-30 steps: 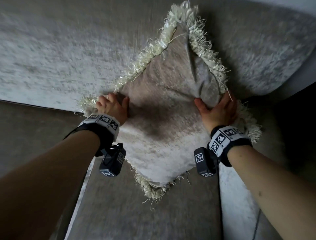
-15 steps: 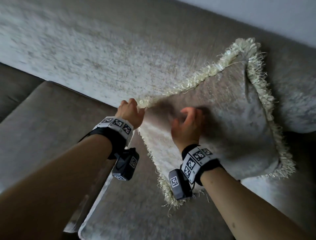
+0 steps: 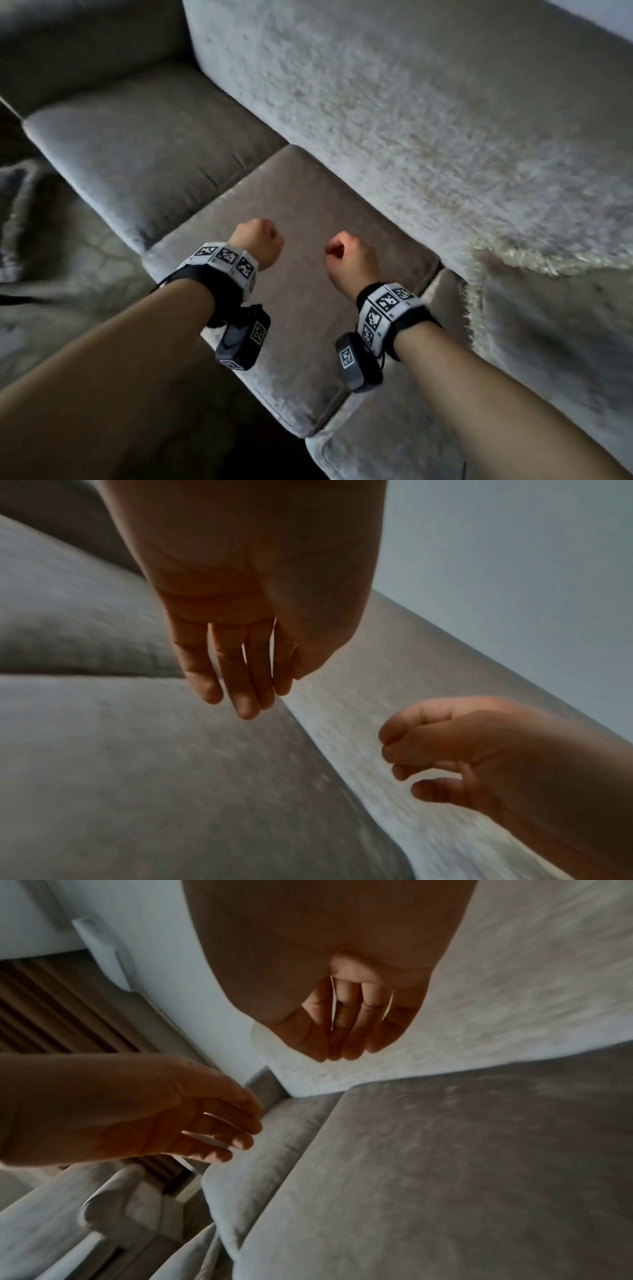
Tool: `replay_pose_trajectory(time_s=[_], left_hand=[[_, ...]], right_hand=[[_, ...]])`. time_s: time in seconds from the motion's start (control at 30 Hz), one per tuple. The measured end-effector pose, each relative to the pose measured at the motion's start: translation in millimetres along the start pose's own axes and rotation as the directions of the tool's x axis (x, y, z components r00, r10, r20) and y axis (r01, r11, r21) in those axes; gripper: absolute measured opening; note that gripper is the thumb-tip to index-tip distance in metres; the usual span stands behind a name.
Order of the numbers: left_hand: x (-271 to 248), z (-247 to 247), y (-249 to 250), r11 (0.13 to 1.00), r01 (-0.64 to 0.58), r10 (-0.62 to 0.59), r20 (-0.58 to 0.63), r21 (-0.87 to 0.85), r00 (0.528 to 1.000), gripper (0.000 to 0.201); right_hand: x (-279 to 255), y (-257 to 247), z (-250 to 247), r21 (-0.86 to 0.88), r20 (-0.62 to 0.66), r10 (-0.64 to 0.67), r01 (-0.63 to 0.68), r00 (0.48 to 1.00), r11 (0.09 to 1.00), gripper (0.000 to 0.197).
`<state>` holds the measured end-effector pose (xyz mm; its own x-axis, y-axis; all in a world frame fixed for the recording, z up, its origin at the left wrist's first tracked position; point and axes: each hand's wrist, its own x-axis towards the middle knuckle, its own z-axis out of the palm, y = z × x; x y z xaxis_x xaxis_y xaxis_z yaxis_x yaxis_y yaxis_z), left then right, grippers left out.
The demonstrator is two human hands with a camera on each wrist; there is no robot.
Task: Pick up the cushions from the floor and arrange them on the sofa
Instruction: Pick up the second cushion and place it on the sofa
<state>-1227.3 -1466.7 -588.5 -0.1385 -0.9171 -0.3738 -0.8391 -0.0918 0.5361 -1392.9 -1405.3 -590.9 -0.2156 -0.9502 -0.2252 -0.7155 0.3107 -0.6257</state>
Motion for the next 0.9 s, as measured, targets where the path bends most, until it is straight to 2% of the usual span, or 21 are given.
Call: replay_pose_trajectory(time_s=[0.1, 0.27, 0.5, 0.67, 0.73, 0.9], left_hand=[[3.8, -56.3, -81.0, 0.993, 0.103, -0.106, -0.056, -0.048, 0.993, 0.032], [-4.0, -127.4, -196.9, 0.950, 0.279, -0.298, -0.147, -0.138, 0.943, 0.027], [11.2, -191.4, -304.2, 0.883, 0.394, -0.449, -0.214, -0.255, 0.868, 0.026], [60.3, -231.5, -373.5, 0.817, 0.502, -0.560, -0.182, -0.285, 0.808, 0.026], [91.4, -250.9, -407.0, 0.774, 0.529, -0.609, -0.182, -0.347, 0.772, 0.022], [157.8, -308.8, -478.8, 0.600, 0.600, -0.761, -0.145, -0.529, 0.632, 0.025]], right_hand=[[21.2, -75.5, 57.3, -0.041, 0.106, -0.074, 0.079, 0.992, 0.996, 0.017], [33.6, -185.0, 146.5, -0.075, 0.267, -0.181, 0.208, 0.946, 0.975, 0.016], [71.5, -293.5, 240.5, -0.078, 0.411, -0.291, 0.351, 0.864, 0.933, 0.015], [133.5, -347.6, 311.7, -0.117, 0.499, -0.268, 0.370, 0.824, 0.921, 0.012], [168.3, -372.8, 342.3, -0.109, 0.526, -0.261, 0.368, 0.810, 0.923, 0.014], [247.2, -434.9, 398.3, -0.125, 0.550, -0.233, 0.355, 0.802, 0.926, 0.016]])
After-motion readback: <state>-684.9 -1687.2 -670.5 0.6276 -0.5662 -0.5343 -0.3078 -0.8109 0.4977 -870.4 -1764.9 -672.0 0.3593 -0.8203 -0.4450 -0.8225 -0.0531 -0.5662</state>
